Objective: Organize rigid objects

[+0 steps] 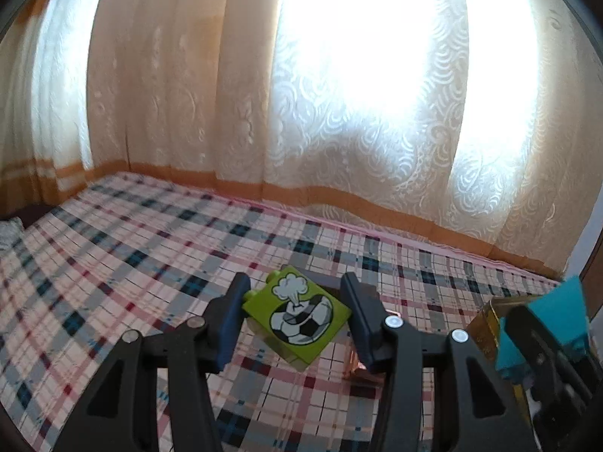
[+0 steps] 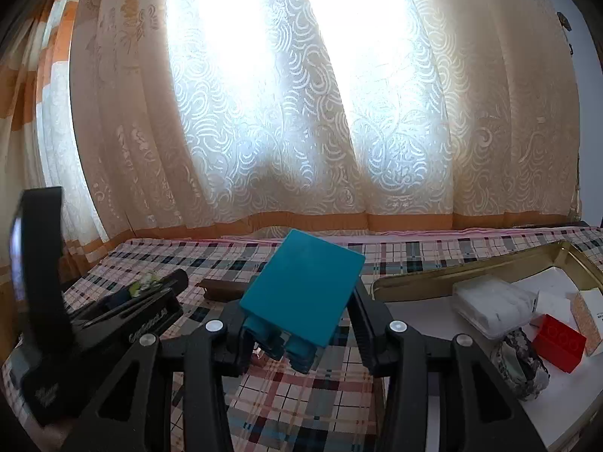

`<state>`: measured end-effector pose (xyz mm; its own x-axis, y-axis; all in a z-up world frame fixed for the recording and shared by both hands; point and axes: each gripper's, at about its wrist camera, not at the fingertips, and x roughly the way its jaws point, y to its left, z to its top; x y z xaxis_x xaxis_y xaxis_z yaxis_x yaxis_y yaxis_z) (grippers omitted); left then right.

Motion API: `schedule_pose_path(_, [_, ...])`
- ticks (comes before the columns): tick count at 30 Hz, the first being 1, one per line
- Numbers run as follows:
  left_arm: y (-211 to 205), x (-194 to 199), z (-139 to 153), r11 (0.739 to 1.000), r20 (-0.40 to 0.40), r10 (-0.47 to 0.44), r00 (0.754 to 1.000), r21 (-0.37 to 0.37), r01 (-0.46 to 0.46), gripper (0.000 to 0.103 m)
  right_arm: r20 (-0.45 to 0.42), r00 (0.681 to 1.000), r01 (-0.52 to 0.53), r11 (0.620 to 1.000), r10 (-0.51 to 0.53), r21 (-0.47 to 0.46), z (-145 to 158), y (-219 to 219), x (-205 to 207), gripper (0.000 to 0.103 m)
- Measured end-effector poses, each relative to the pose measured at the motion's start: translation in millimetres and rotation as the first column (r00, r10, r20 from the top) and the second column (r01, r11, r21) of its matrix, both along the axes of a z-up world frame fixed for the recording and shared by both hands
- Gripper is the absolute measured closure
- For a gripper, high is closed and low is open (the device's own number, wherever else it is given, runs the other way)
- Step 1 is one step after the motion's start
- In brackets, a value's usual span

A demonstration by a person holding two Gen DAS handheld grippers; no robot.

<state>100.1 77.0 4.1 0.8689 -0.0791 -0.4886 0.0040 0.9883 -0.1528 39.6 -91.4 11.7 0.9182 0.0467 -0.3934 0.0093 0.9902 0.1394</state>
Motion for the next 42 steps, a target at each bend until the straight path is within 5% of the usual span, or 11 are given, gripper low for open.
schedule_pose_path(10, [-14.1, -29.1, 6.5, 0.996, 0.077, 0.03, 0.997, 0.082, -0.037, 0.054, 0.013, 1.0, 0.014, 1.0, -0.014, -0.009, 0.2, -0.3, -7.6, 0.056])
schedule_pose_path(42, [-33.4, -58.5, 9.5, 0.998, 0.08, 0.022, 0.997, 0.06, -0.027, 0.054, 0.076, 0.996, 0.052, 0.994, -0.044, -0.095, 6.0, -16.5, -47.9, 0.056])
